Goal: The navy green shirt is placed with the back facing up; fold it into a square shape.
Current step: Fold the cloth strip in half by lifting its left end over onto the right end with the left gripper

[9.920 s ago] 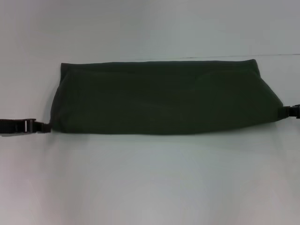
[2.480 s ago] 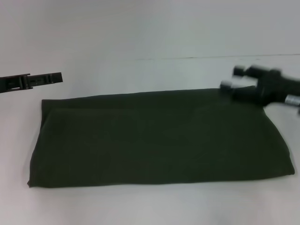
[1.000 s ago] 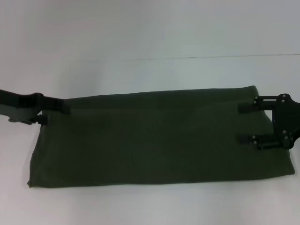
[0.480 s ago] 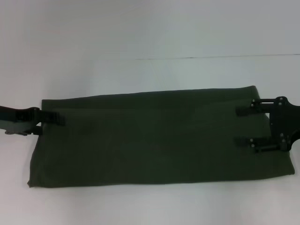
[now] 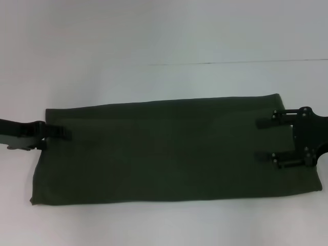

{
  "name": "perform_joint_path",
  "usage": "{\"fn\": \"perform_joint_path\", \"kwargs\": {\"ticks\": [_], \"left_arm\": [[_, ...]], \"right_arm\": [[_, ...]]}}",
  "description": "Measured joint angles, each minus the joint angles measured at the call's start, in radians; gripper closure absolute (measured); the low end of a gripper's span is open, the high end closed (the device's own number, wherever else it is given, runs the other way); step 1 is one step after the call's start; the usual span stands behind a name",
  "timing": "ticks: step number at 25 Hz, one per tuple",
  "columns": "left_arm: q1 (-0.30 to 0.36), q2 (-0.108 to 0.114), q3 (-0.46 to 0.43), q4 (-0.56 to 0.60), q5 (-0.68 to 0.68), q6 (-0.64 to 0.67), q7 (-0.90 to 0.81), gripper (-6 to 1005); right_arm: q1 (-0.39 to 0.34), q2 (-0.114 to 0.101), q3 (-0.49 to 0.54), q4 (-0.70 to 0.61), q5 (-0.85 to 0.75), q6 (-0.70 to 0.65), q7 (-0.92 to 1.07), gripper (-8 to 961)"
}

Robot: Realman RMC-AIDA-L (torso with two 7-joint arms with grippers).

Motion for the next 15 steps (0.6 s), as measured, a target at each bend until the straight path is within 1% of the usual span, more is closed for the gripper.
{"fn": "perform_joint_path", "kwargs": {"ticks": [11,15], "left_arm": [[0.004,-0.014,0.010,-0.029,0.000,-0.039,0.005,124],[0.003,-0.022,0.028,-0.044,0.000,-0.058,0.005,124]], "right_arm": [[0.002,-0.001,0.000,0.000,-0.001,-0.001,0.001,150],[0.002,-0.001,-0.001,0.002,-0.001,0.002,0.000,151]]}}
